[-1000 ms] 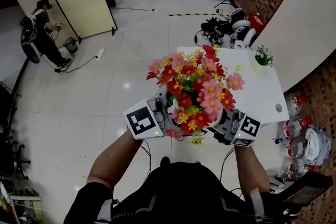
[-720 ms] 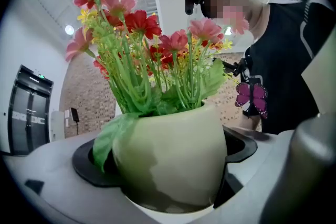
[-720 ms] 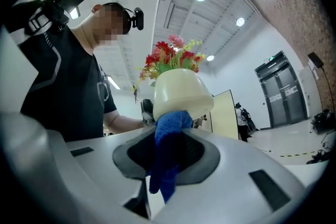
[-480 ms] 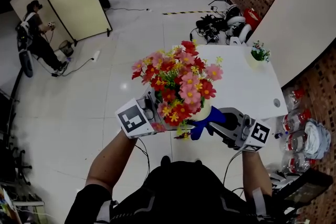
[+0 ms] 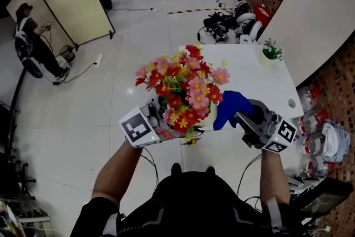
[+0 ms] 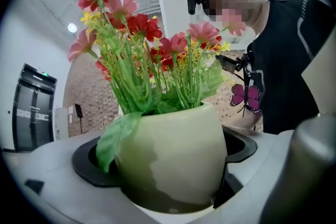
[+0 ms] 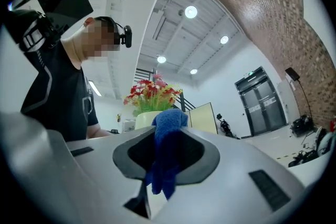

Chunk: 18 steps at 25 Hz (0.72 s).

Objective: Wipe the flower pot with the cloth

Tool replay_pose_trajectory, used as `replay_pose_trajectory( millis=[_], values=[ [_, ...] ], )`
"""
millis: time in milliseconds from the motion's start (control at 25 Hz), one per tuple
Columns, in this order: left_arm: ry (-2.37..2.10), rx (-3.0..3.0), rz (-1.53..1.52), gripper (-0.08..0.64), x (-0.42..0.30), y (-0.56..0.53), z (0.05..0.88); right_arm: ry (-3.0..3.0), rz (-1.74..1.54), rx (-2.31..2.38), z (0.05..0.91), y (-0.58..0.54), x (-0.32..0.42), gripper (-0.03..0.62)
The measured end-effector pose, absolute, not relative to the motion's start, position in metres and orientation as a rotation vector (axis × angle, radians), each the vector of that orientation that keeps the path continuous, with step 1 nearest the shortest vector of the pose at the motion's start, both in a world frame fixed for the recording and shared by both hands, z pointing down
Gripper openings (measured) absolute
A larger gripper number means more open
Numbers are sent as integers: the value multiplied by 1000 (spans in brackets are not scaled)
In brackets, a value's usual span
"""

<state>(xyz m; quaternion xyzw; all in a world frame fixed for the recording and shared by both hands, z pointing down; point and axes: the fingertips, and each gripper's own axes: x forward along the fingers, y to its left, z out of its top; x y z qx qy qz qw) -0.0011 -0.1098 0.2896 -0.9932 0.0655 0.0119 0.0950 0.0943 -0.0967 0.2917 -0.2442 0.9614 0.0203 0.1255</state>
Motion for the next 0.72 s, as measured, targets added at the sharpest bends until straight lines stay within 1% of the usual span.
replay_pose_trajectory(
  millis=[160, 440, 600, 720],
  values=[
    [205, -2958, 10, 578, -4, -110, 294, 2857, 64, -747, 280, -106, 66, 71],
    [303, -2966, -17, 577, 14, -127, 308, 2916, 68, -558, 286, -71, 66, 71],
    [313, -2971, -8, 577, 14, -130, 307, 3017, 122, -445, 291, -51, 43, 71],
    [308, -2981, 4, 577, 15, -129, 307, 2992, 81, -465, 285, -51, 48, 71]
  ],
)
